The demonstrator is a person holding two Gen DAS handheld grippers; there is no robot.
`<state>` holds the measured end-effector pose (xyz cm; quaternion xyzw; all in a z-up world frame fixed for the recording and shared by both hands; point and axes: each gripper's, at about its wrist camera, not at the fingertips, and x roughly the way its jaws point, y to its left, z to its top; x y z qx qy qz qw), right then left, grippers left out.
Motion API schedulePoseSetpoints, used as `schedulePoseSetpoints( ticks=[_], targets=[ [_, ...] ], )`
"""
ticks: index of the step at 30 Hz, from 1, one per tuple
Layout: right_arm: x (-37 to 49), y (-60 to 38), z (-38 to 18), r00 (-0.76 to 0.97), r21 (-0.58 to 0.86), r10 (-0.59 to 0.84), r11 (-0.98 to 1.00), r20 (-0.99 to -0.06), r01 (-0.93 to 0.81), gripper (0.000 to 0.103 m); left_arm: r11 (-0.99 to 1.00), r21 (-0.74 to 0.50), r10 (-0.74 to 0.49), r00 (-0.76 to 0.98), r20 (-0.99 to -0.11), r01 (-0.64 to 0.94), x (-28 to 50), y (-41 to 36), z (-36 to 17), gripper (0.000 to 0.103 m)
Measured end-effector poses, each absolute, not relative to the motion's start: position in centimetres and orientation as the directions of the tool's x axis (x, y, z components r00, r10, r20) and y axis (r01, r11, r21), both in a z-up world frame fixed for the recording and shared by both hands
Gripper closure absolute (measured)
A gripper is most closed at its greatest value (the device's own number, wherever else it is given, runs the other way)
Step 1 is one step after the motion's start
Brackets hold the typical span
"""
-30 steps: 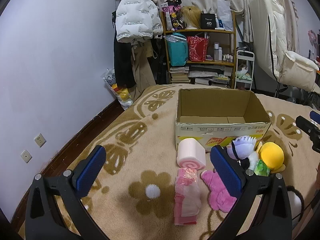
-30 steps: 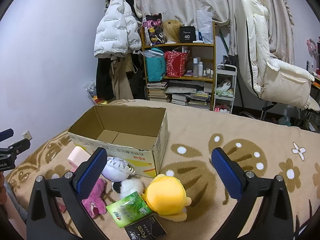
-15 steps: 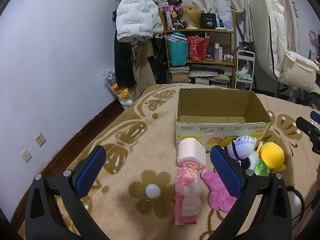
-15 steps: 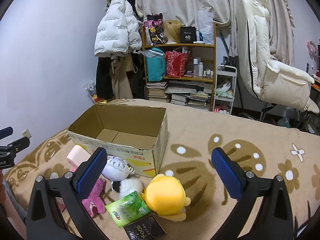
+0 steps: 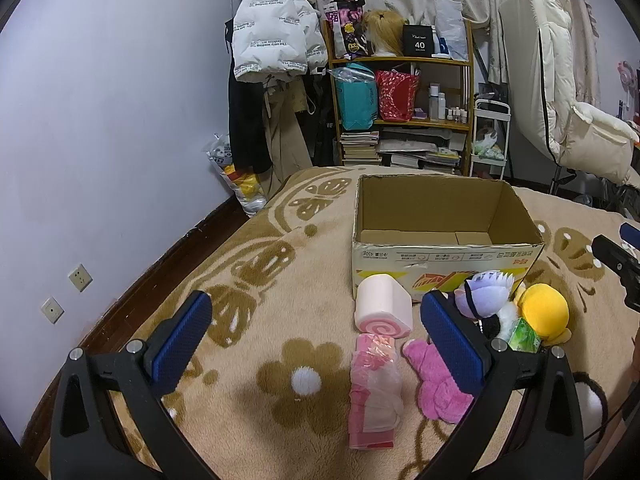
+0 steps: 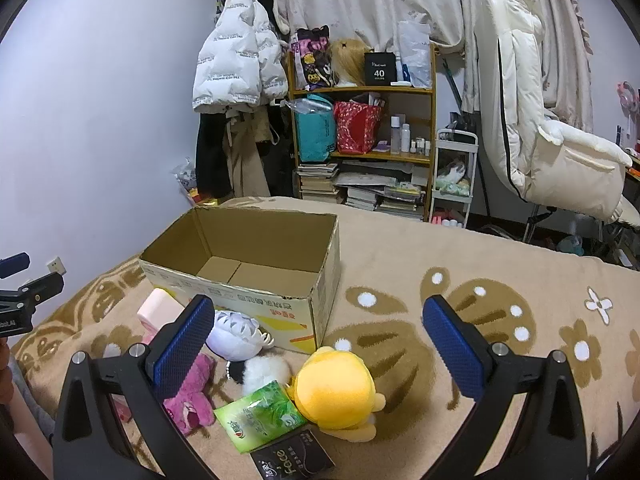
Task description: Organize soft objects
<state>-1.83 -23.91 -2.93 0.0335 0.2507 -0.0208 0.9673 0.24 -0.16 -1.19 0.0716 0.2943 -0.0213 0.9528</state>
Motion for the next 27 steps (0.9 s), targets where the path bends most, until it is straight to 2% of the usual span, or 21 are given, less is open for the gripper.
schedulePoseSetpoints(
  ticks=[18, 27],
  targets=[
    [-1.7, -24.4, -3.4, 0.863, 0.067, -0.015, 0.996, -0.505, 0.057, 0.0, 0.987, 0.138, 0.011, 0.816, -0.578, 0.085, 0.9, 0.1, -1.1, 0.0],
    [-0.2, -25.2, -4.4, 0.827, 0.088, -0.005, 0.994, -0.563, 0.066, 0.0, 0.984, 0.149, 0.024, 0.757, -0.653, 0.098, 2.9, -0.4, -2.6, 0.0]
  ],
)
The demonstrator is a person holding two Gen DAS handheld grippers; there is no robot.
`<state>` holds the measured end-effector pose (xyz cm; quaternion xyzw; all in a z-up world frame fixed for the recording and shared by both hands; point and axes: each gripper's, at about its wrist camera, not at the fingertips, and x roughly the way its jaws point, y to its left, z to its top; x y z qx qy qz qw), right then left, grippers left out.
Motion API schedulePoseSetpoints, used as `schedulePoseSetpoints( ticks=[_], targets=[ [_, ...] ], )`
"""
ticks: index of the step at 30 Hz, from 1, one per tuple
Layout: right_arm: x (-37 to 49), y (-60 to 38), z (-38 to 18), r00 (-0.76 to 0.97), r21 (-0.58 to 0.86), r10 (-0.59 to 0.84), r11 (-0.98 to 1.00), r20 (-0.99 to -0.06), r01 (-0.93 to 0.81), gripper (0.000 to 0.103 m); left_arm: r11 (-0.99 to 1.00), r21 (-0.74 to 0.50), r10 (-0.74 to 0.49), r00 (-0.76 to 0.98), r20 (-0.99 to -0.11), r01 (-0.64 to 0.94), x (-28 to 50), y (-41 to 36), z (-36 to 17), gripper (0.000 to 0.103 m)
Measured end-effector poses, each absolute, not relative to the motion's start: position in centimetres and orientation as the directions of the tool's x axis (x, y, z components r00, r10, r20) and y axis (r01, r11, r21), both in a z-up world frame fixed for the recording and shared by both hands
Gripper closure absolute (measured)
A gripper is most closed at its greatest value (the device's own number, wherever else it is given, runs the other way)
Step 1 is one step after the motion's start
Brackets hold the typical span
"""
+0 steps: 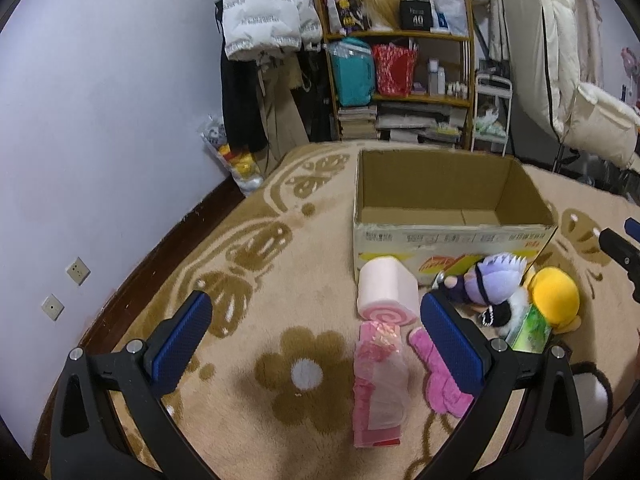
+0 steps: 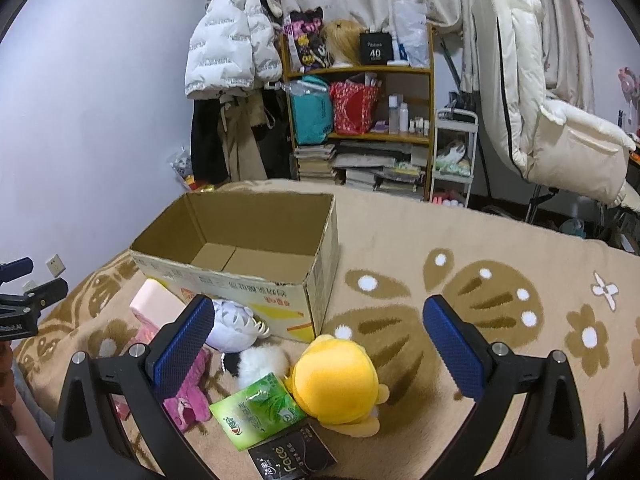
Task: Organize soft objects
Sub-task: 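Lower the left tool onto the pink-wrapped package while the right tool lowers onto the yellow duck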
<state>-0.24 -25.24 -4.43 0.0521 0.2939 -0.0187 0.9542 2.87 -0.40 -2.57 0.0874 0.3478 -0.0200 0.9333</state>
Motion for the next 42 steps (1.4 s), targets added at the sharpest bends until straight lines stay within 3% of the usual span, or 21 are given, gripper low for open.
schedulePoseSetpoints(
  ticks=[17, 42],
  targets=[
    [3.9, -27.2, -10.1, 0.668, 0.126, 0.003, 0.983, -0.744, 0.135, 0.0, 0.974, 0.182, 0.075, 0.571, -0.817, 0.133, 7.8, -2.4, -9.0, 0.0],
    [7.2, -28.4, -15.7, 0.513, 0.139, 0.027, 0.974, -0.858, 0.181, 0.0, 0.956, 0.168, 0.08, 0.337, -0.938, 0.24, 9.8, -4.1, -15.6, 0.0]
  ],
)
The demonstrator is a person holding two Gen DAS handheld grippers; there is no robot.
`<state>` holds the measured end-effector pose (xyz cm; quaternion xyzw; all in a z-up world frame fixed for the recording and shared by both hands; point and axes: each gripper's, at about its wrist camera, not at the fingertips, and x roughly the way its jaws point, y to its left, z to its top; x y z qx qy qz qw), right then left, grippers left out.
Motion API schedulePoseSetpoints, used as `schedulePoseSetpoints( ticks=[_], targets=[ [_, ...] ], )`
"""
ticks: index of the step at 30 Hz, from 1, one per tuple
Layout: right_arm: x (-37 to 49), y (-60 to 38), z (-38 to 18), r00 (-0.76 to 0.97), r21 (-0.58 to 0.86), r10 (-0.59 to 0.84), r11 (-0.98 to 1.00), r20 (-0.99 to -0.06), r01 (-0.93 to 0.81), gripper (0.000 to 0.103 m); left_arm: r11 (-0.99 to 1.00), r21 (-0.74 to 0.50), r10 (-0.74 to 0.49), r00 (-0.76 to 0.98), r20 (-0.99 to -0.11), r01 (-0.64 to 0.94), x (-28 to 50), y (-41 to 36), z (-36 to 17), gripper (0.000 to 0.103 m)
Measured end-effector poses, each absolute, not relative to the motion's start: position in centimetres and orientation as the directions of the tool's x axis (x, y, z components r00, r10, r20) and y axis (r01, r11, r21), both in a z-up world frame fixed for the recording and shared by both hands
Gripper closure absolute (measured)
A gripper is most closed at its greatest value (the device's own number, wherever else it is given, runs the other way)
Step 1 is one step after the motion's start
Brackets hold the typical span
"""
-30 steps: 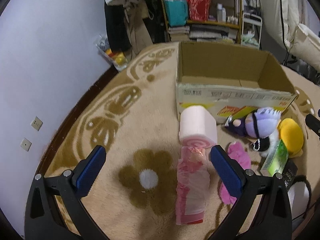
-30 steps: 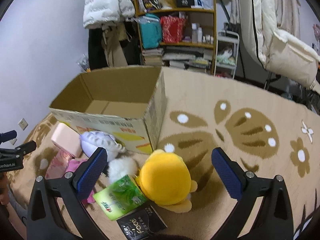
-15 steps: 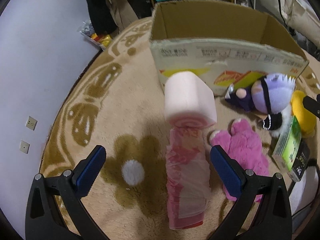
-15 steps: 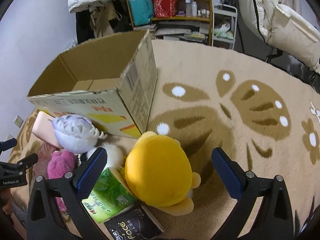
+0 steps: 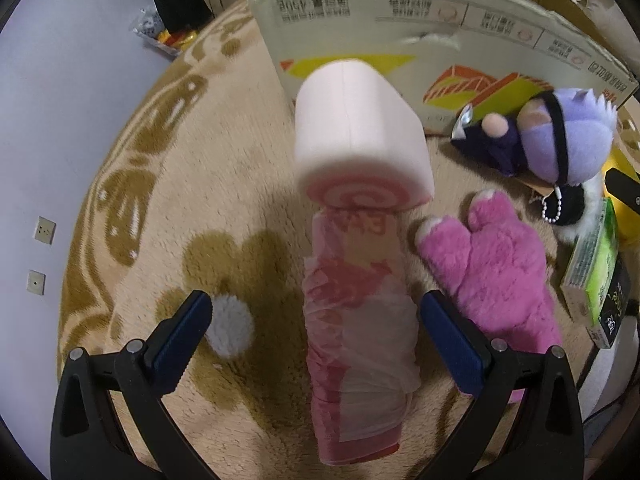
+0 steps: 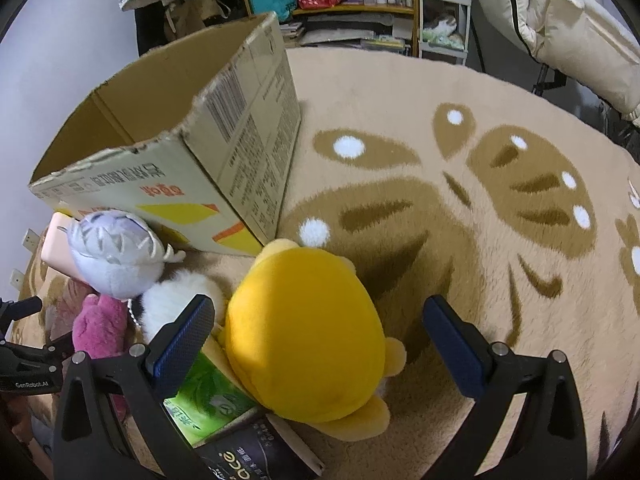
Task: Organize soft objects
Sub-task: 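Lower the left tool onto the pink-wrapped package while the right tool lowers onto the yellow duck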
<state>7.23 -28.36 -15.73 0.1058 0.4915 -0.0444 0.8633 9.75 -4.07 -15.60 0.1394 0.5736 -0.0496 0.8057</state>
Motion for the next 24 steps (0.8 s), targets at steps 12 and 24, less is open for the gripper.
schedulePoseSetpoints(
  ticks=[12, 24],
  targets=[
    [7.7, -28.9, -16.3, 0.494, 0.15, 0.042, 0.972, -0.868, 0.181, 0.0, 0.967, 0.133, 0.068, 0.284, -0.956, 0.217, 10.8, -3.7, -17.2, 0.0],
    [7.5, -27.2, -16.7, 0.481, 0.145, 0.065, 0.981, -0.875, 0.131, 0.026, 0.955, 0.1, 0.015, 0.292, -0.956, 0.279, 10.1, -5.1, -17.2, 0.05]
  ],
)
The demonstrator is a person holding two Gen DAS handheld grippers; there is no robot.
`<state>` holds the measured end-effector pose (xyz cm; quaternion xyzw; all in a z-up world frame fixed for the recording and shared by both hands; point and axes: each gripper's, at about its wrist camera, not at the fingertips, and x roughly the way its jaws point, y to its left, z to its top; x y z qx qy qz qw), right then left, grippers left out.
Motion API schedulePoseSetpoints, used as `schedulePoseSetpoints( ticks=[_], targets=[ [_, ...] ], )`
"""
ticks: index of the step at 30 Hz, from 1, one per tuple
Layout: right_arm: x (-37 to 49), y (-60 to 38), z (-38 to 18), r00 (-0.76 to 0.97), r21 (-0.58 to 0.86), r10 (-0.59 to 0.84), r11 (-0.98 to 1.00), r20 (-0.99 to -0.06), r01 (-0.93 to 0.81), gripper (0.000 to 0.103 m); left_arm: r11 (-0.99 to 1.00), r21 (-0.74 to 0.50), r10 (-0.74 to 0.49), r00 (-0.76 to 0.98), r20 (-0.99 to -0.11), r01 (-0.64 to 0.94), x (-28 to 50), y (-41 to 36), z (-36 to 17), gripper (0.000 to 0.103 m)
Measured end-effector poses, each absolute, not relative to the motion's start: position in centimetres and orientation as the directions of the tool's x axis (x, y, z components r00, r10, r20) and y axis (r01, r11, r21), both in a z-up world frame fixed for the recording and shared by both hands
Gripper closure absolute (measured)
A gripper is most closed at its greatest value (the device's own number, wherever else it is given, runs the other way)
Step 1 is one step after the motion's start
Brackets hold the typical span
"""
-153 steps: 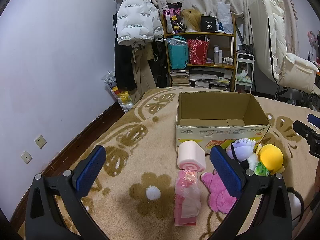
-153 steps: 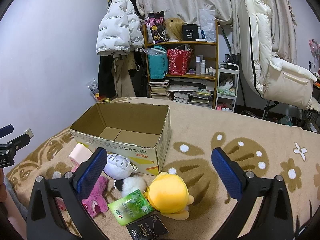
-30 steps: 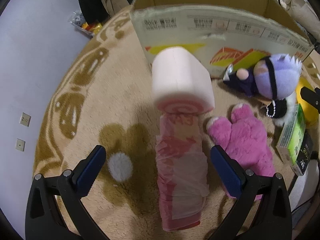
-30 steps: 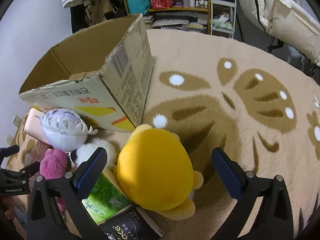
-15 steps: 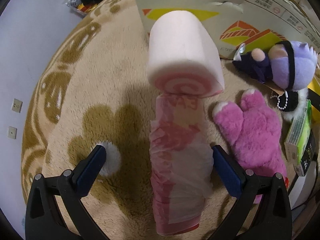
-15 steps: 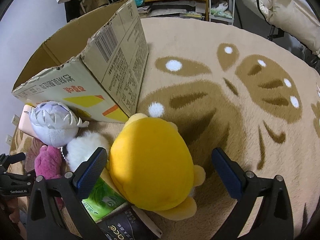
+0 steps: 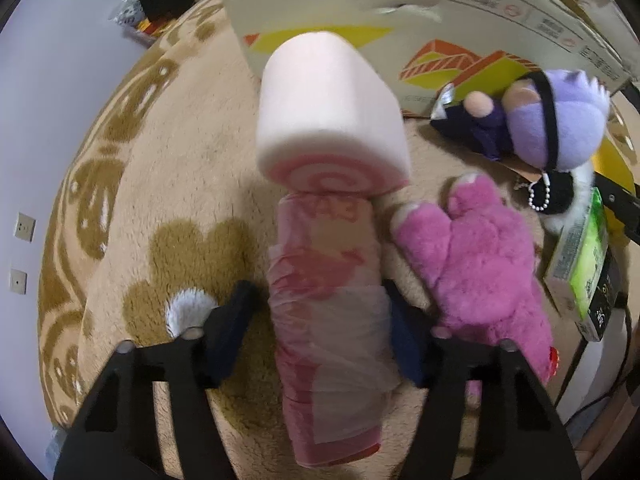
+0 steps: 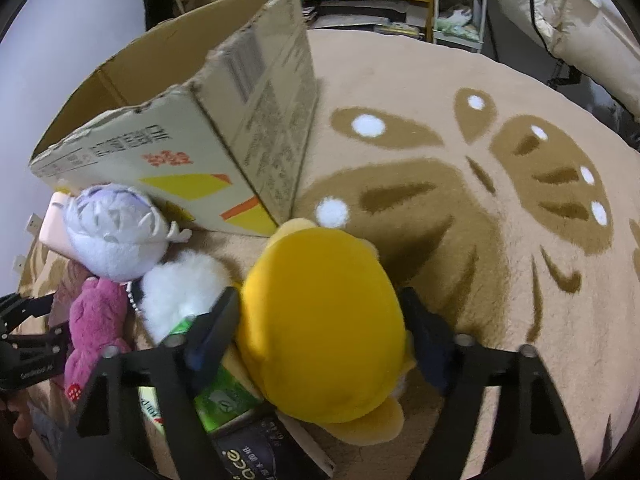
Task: Organize soft objects
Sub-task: 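Close the left tool on the pink package while the right tool grips the yellow duck, then carry the pink package into the box with the left tool while the right tool drops the duck in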
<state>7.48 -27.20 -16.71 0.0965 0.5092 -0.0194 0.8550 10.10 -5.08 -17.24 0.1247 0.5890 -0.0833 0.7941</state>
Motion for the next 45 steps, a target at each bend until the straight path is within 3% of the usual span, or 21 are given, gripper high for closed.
schedulePoseSetpoints(
  ticks=[2, 5, 7, 12, 31, 36, 42, 45],
  targets=[
    [7.4, -27.1, -16.6, 0.482, 0.148, 0.07, 0.981, -0.874, 0.125, 0.029, 0.955, 0.098, 0.009, 0.302, -0.953, 0.28, 10.0, -5.3, -16.9, 0.057],
    [7.2, -27.1, -16.3, 0.49, 0.156, 0.077, 0.98, -0.868, 0.123, 0.035, 0.969, 0.037, -0.04, 0.3, -0.953, 0.245, 10.1, -4.5, -16.6, 0.059],
    [7.0, -27.1, -15.8, 0.502, 0.154, 0.075, 0.981, -0.861, 0.119, 0.047, 0.977, -0.009, -0.074, 0.299, -0.951, 0.213, 10.3, -3.5, -16.3, 0.059],
    [6.5, -27.3, -14.9, 0.523, 0.166, 0.084, 0.98, -0.848, 0.112, 0.052, 0.982, -0.003, -0.07, 0.347, -0.935, 0.191, 9.9, -3.2, -15.1, 0.06],
    [1.1, -26.6, -7.9, 0.703, 0.187, 0.062, 0.977, -0.709, 0.103, 0.053, 0.989, 0.06, -0.04, 0.642, -0.765, 0.133, 4.1, -1.8, -6.3, 0.06],
    [0.1, -25.9, -5.6, 0.739, 0.188, 0.065, 0.979, -0.67, 0.084, 0.053, 0.983, 0.124, -0.006, 0.696, -0.718, 0.137, 3.3, -2.2, -4.6, 0.06],
    [-0.4, -24.6, -2.7, 0.792, 0.214, 0.111, 0.976, -0.601, 0.026, 0.053, 0.981, 0.099, -0.055, 0.725, -0.686, 0.168, 3.3, -2.6, -2.2, 0.06],
    [0.0, -24.3, -2.2, 0.806, 0.237, 0.145, 0.972, -0.573, -0.006, 0.052, 0.974, 0.145, -0.033, 0.746, -0.665, 0.173, 4.0, -3.3, -1.4, 0.06]
  ],
)
